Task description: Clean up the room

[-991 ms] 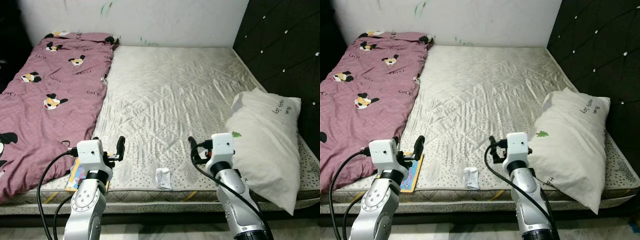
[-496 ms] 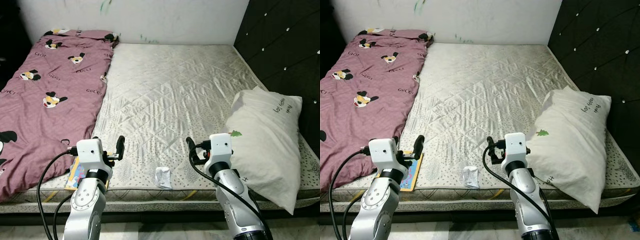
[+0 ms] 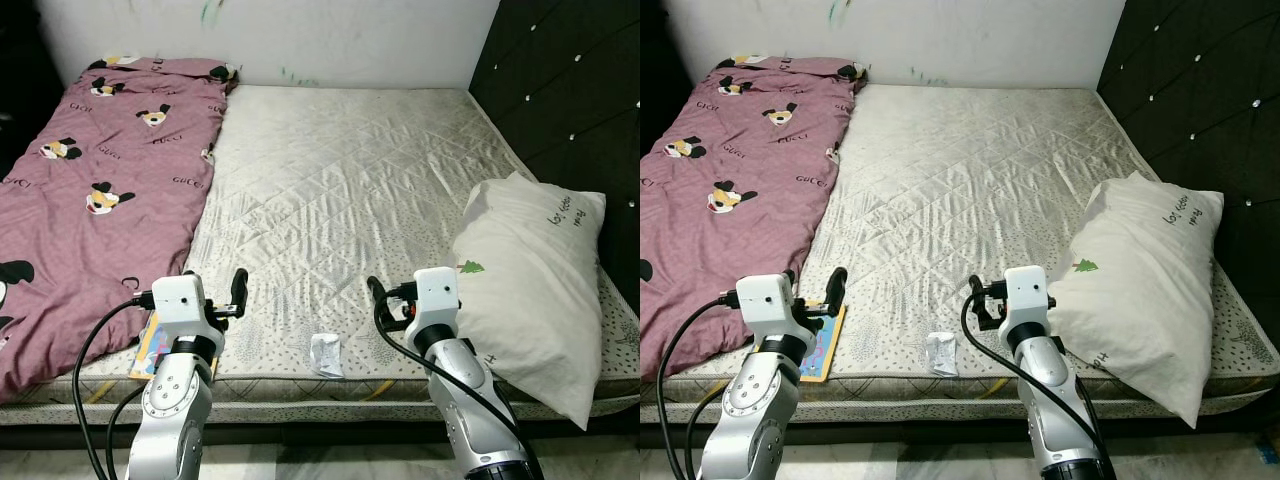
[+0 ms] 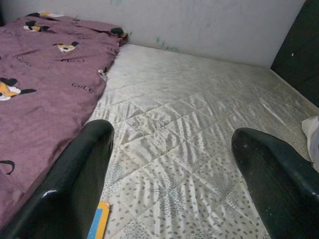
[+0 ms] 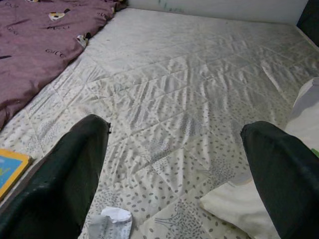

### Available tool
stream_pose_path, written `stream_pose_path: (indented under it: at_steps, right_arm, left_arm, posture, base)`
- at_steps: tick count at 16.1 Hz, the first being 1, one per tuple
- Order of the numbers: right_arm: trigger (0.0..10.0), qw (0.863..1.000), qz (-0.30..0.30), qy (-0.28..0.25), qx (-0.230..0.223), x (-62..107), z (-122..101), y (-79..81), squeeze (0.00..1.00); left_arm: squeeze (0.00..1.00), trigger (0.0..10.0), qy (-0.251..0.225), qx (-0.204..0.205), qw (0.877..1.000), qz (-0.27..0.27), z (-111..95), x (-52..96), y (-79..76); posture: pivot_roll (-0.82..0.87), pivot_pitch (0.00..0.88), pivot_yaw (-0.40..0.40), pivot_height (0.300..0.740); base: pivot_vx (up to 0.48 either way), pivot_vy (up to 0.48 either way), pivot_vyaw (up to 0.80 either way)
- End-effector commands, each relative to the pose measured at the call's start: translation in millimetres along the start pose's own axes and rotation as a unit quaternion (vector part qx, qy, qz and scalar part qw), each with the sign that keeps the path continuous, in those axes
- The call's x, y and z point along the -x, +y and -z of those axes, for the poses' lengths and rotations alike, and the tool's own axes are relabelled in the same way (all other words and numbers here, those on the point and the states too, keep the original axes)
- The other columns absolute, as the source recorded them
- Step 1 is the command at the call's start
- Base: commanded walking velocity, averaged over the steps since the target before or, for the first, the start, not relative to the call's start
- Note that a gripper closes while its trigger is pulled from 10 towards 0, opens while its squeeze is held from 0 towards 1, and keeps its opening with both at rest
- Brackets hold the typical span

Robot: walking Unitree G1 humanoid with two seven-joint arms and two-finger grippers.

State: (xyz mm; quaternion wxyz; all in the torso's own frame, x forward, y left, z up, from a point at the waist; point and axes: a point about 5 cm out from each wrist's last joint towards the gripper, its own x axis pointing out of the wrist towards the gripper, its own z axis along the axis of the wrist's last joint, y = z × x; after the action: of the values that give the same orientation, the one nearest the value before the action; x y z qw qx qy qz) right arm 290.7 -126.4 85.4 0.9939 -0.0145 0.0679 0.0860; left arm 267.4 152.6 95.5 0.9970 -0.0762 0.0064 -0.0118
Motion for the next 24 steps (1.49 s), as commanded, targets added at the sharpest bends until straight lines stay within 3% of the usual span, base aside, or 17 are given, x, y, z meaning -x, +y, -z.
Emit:
stream_pose_path:
  at_steps: [1,6,19,21,24]
  right_arm:
    - [10.0,1.000,-0.006,-0.014,0.000,-1.8,-9.5,2.6,0.00]
    - [10.0,1.000,-0.010,-0.013,0.002,-3.0,-9.3,3.2,0.00]
    - [10.0,0.999,-0.027,-0.006,0.028,-9.1,-5.6,3.9,0.00]
    - [10.0,0.998,-0.035,-0.013,0.043,-7.9,-6.5,6.1,0.00]
    - [10.0,0.999,-0.027,-0.009,0.029,-7.6,-5.1,2.7,0.00]
  left_arm:
    - [0.00,10.0,0.007,-0.003,1.000,-0.002,1.9,-1.3,0.0]
    - [0.00,10.0,0.005,-0.004,1.000,-0.001,1.5,-2.8,-0.5]
    - [0.00,10.0,0.000,-0.025,0.999,-0.034,0.4,-0.8,7.7]
    - [0.00,10.0,0.000,-0.025,0.999,-0.033,0.5,-0.3,8.0]
    - [0.00,10.0,0.002,-0.023,0.999,-0.032,-0.1,-1.4,7.9]
  posture:
    - [-0.01,0.083,-0.041,0.694]
    - [-0.01,0.081,-0.042,0.631]
    - [0.00,0.070,-0.041,0.631]
    - [0.00,0.071,-0.040,0.631]
    - [0.00,0.083,-0.039,0.631]
  base:
    - [0.000,0.000,0.00]
    - [0.000,0.000,0.00]
    - [0.000,0.000,0.00]
    - [0.000,0.000,0.80]
    - [0.000,0.000,0.27]
